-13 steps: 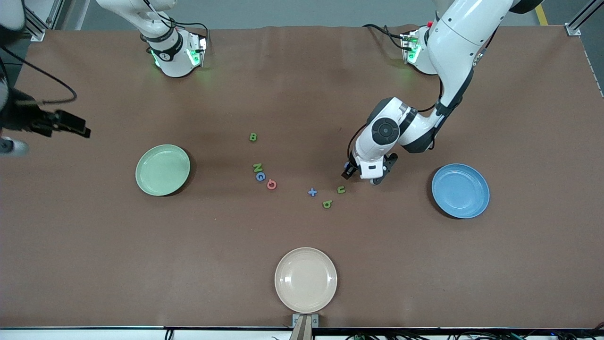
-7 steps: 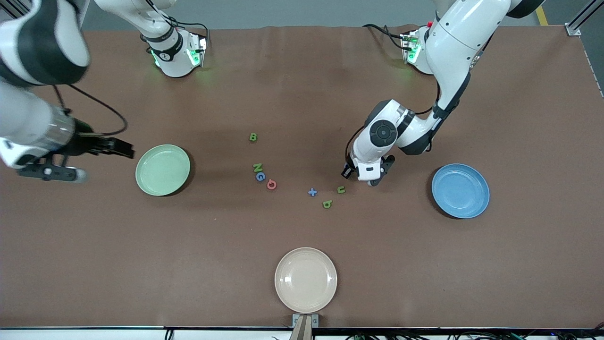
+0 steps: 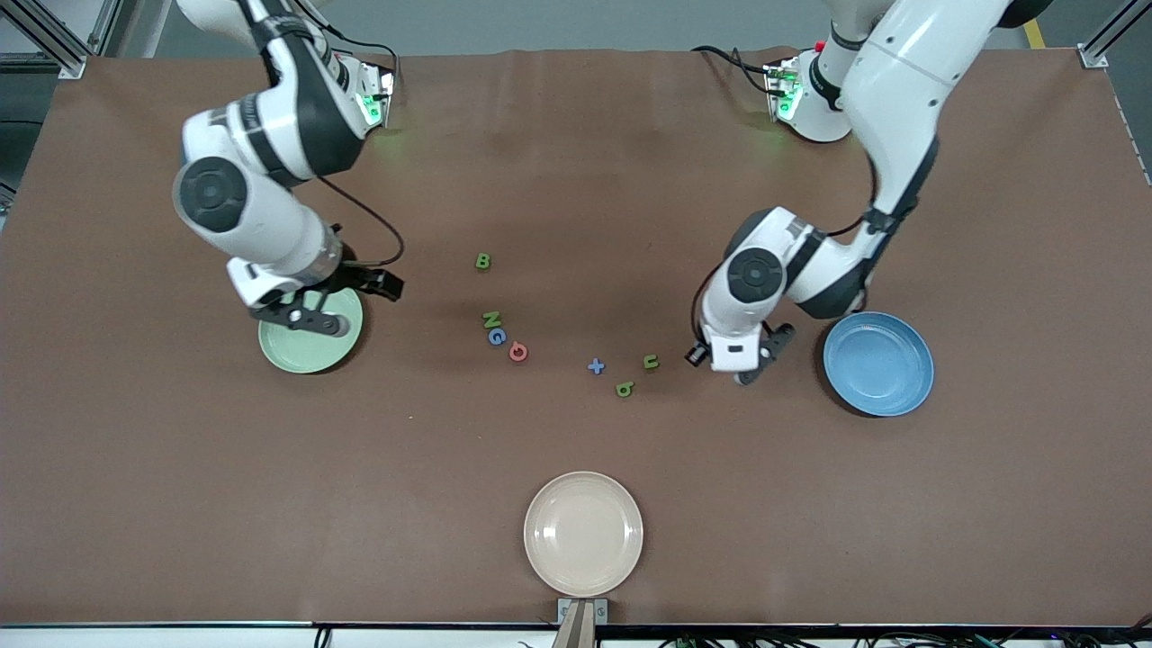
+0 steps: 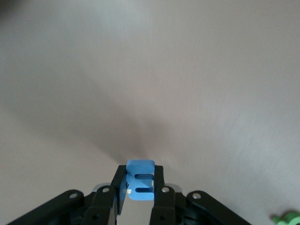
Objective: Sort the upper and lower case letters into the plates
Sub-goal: 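Carry the E to the blue plate while the right gripper reaches the B, then grasp the green B with the right gripper while the left gripper reaches the u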
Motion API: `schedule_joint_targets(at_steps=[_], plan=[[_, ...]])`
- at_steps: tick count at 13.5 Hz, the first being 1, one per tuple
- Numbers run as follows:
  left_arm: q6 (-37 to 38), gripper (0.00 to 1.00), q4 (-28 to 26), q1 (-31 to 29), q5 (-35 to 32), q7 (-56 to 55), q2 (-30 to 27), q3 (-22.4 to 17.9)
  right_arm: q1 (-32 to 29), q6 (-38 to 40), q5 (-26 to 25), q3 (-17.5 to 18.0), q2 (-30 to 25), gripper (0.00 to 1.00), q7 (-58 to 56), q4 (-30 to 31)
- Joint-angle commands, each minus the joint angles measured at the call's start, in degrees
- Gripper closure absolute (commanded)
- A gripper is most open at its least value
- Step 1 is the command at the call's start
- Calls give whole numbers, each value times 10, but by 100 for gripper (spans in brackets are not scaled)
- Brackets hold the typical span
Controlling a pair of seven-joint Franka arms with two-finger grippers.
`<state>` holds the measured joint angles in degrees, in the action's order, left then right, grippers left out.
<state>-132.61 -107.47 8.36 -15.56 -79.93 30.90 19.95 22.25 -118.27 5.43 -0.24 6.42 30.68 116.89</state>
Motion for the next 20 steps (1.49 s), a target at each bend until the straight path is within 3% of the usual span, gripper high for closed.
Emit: schedule_joint_targets(at_steps=[1, 3, 6, 7, 8, 9, 10, 11, 14, 16, 20], plan=[[55, 100, -9, -55, -18, 134, -42, -1, 46, -113, 5, -5, -31, 0, 18, 107], [76, 100, -9, -111, -62, 209, -50, 0, 99, -184, 6, -5, -23, 0, 98, 144], [90, 98, -15, -183, -103, 282, -43, 3, 149, -227, 5, -6, -6, 0, 153, 180], [90, 92, -15, -188, -102, 285, -36, 3, 159, -244, 5, -6, -5, 0, 162, 196], [91, 76, -20, -194, -100, 283, -30, 3, 169, -277, 5, -6, -4, 0, 174, 221], [91, 49, -25, -205, -101, 282, -29, 3, 179, -305, 5, -6, 1, 0, 181, 238], [91, 5, -26, -215, -101, 282, -23, 3, 187, -322, 5, -6, 15, 0, 198, 243], [92, 0, -24, -220, -101, 281, -23, 3, 198, -334, 4, -6, 31, 1, 210, 242], [94, 0, -12, -208, -84, 262, -28, 14, 205, -407, 4, -7, 90, 6, 231, 242], [93, 0, 9, -193, -57, 214, -22, 43, 206, -442, 4, -7, 118, 11, 236, 241], [93, 0, 75, -97, -23, 40, 40, 48, 208, -439, 4, -6, 122, 16, 236, 240]])
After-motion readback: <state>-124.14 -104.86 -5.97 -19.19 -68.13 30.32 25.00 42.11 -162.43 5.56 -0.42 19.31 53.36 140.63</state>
